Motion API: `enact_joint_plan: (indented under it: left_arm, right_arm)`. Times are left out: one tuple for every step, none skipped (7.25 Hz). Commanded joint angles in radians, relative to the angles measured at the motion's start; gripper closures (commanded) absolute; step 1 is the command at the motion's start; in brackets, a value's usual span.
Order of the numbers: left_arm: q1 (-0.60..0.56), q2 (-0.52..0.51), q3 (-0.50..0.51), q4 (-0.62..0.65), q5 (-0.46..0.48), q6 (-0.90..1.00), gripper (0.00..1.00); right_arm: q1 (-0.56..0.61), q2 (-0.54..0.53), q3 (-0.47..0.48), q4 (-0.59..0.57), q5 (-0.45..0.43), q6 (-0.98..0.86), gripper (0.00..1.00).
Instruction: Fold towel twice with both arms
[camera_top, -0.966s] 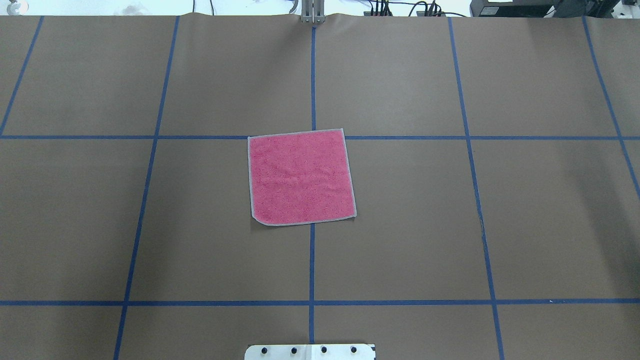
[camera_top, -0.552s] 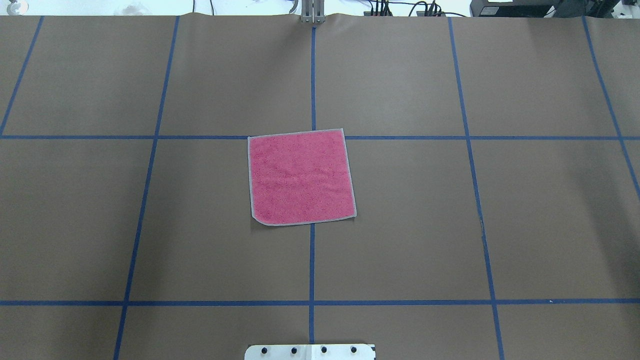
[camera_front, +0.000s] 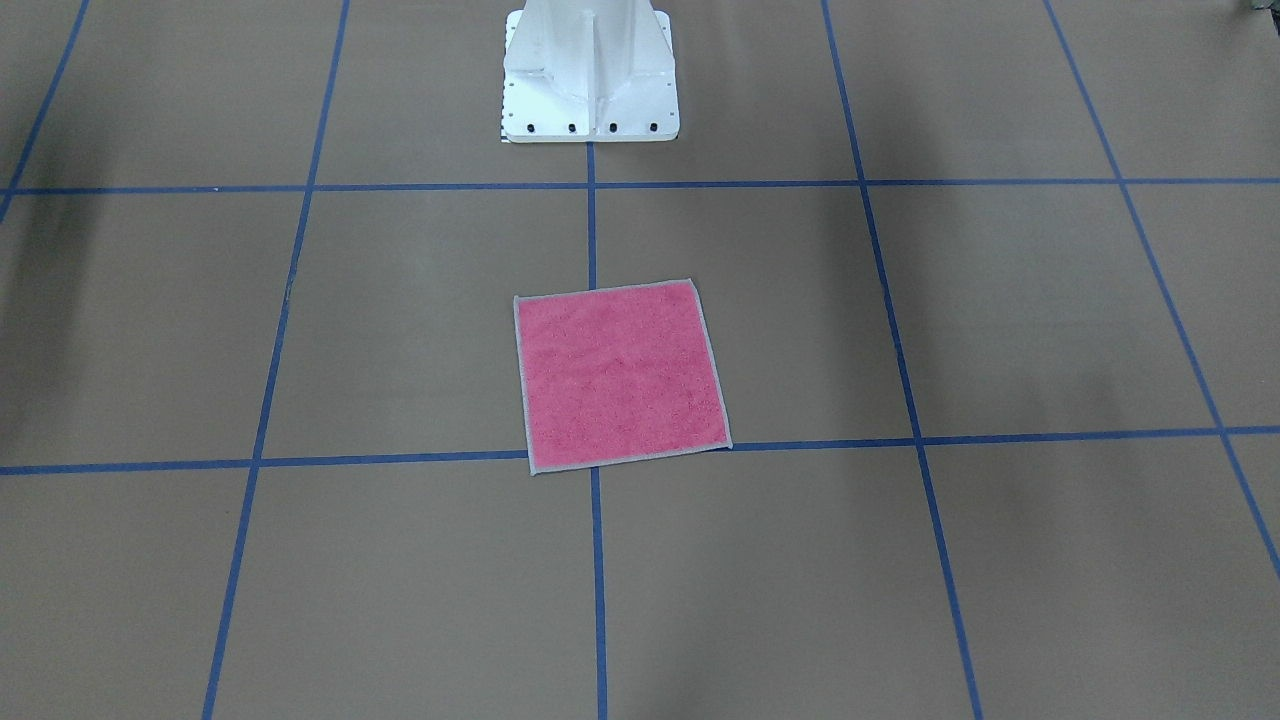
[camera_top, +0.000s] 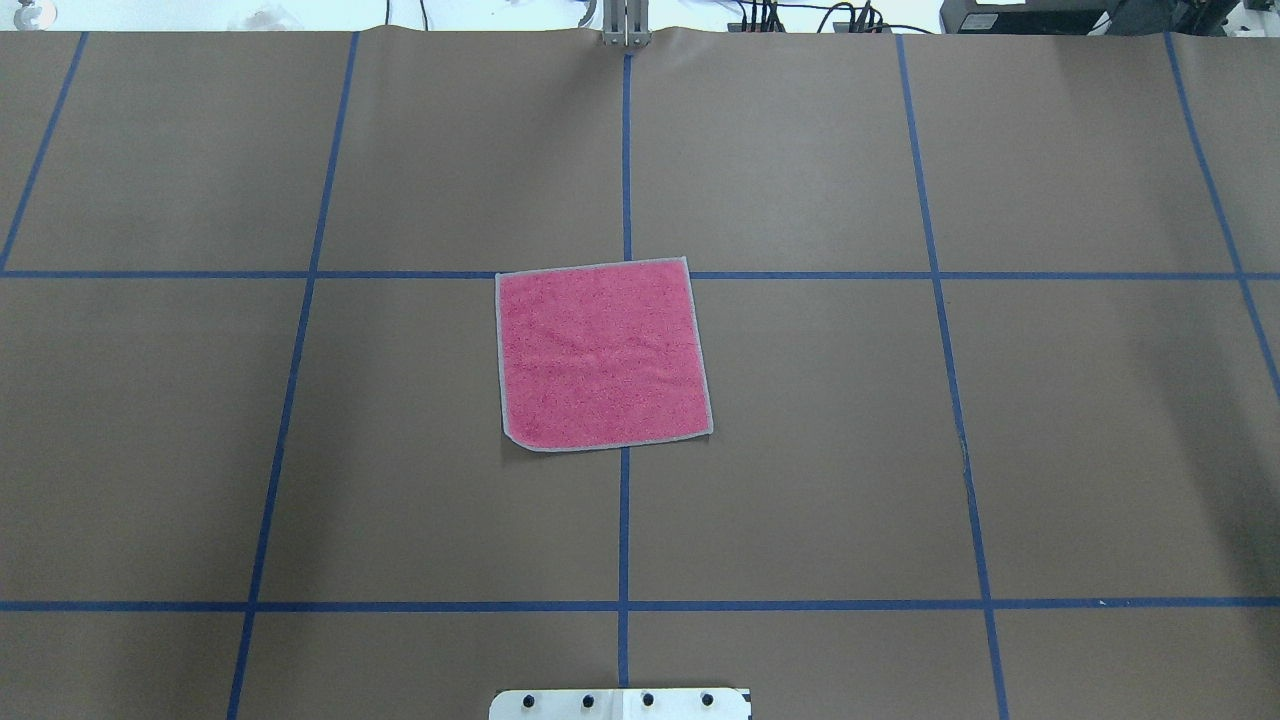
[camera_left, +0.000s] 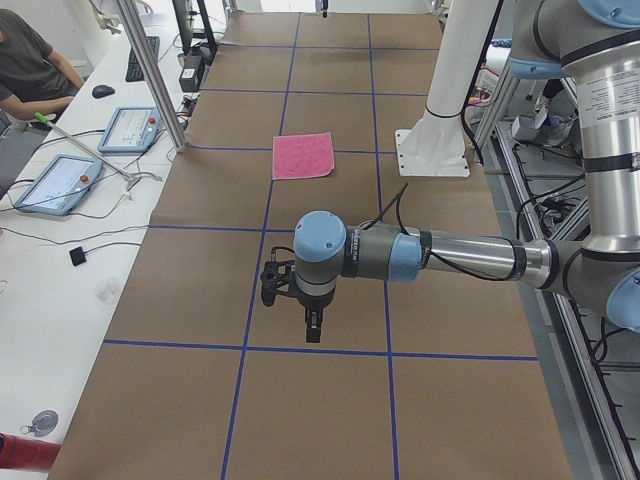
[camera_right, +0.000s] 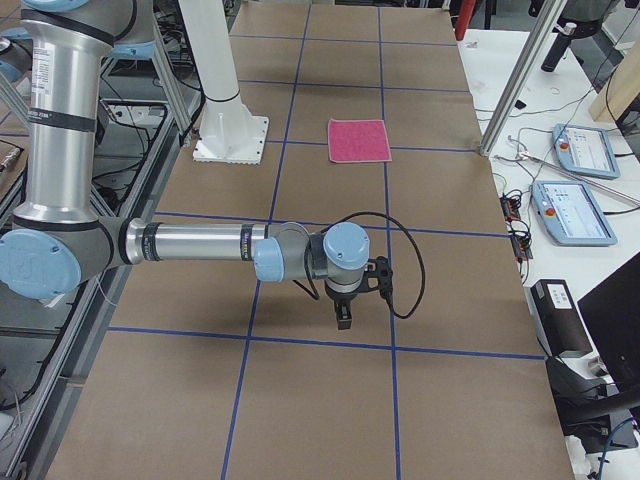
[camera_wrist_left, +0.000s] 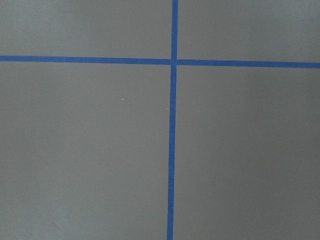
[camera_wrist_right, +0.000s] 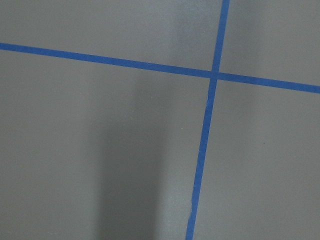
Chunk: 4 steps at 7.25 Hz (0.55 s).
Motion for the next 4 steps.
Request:
enact_joint_plan:
  left_arm:
    - [0.002,0.000,0.002,-0.001,-0.051,0.000,0.00]
    - [0.002,0.000,0.002,-0.003,-0.051,0.000,0.00]
    - [0.002,0.000,0.002,-0.003,-0.051,0.000,0.00]
    - [0.002,0.000,0.001,-0.005,-0.052,0.000,0.00]
  right_arm:
    - [-0.129,0.008,0.000,0.157,0.027,0.237,0.00]
    - [-0.193,0.029,0.007,0.248,0.022,0.442,0.00]
    - [-0.269,0.060,0.008,0.343,0.006,0.655,0.00]
    - [-0.351,0.086,0.009,0.447,-0.046,0.849,0.00]
